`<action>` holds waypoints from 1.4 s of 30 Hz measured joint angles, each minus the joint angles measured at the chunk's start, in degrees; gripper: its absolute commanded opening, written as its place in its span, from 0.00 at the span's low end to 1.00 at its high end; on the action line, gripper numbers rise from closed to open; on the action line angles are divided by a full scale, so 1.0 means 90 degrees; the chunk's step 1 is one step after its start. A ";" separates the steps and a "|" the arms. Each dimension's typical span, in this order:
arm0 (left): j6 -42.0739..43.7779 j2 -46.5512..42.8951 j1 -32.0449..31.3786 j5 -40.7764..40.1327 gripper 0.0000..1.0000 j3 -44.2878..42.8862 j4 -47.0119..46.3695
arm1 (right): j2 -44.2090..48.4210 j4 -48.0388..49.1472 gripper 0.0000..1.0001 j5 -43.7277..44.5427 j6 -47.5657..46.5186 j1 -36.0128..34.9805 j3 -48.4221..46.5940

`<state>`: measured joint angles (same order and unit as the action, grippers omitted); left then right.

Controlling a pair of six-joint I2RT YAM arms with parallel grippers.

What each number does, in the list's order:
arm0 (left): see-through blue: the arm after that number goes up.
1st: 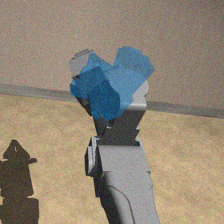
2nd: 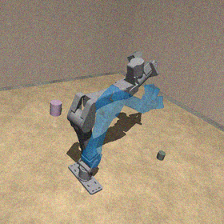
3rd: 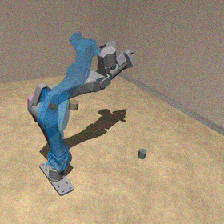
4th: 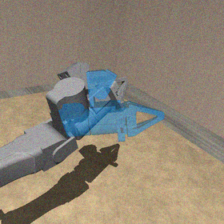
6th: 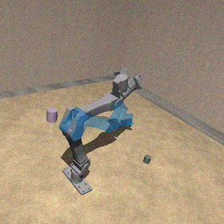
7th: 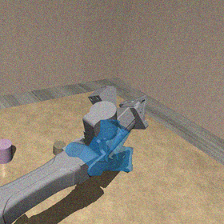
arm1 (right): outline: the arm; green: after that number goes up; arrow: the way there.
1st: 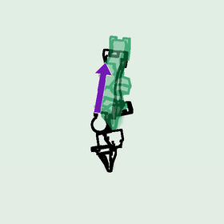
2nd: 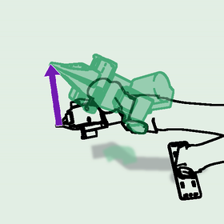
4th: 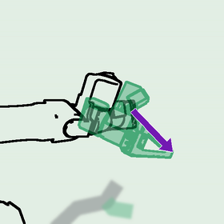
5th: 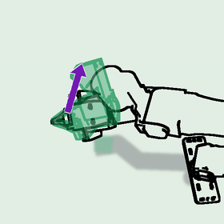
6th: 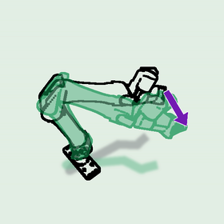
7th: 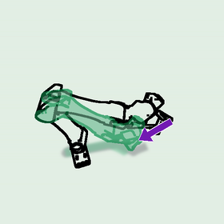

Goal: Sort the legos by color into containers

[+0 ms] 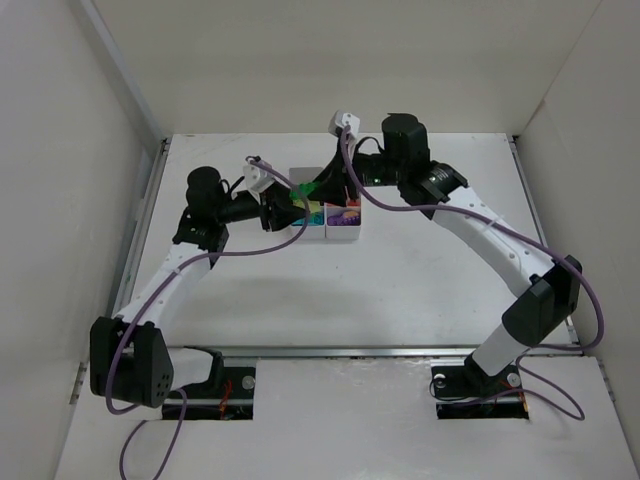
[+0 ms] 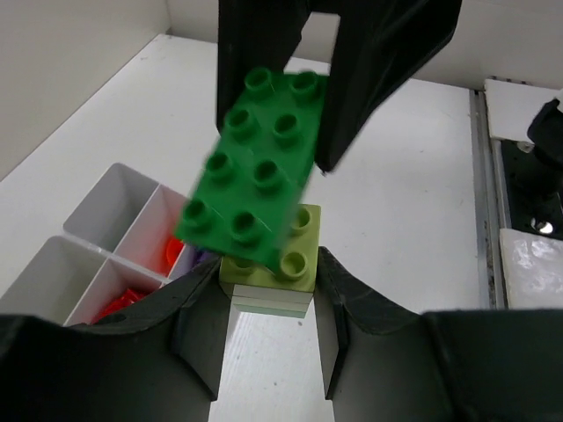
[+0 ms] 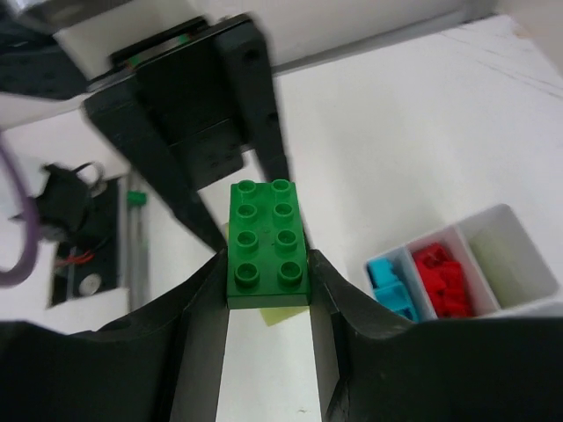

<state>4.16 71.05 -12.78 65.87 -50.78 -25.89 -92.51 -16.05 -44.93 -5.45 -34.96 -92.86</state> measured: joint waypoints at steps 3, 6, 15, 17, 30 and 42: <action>0.0403 -0.0131 0.0002 -0.0488 0.00 0.0136 0.0505 | 0.0000 0.0046 0.00 0.0675 0.0143 -0.0022 -0.0002; 0.0991 -0.0243 0.0002 -0.1120 0.00 0.0325 0.1129 | -0.0017 -0.0080 0.00 0.1372 0.0321 0.0141 -0.0039; 0.1603 -0.0600 0.0005 -0.2965 0.00 0.0933 0.1766 | -0.1438 -0.1430 0.00 0.4104 0.1086 0.0571 -0.1399; 0.1656 -0.0639 0.0005 -0.3113 0.00 0.0940 0.1741 | -0.2079 -0.1860 0.00 0.4520 0.1256 0.0554 -0.1909; 0.1758 -0.0894 0.0005 -0.3356 0.00 0.1117 0.1656 | -0.3014 -0.2596 0.05 0.5547 0.1870 0.0573 -0.2203; 0.1766 -0.0918 0.0005 -0.3237 0.00 0.1185 0.1637 | -0.2611 -0.2127 1.00 0.4354 0.1275 0.0617 -0.1591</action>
<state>20.05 62.78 -12.73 36.73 -40.12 -11.16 -116.01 -35.20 -5.74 6.02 -29.41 -107.18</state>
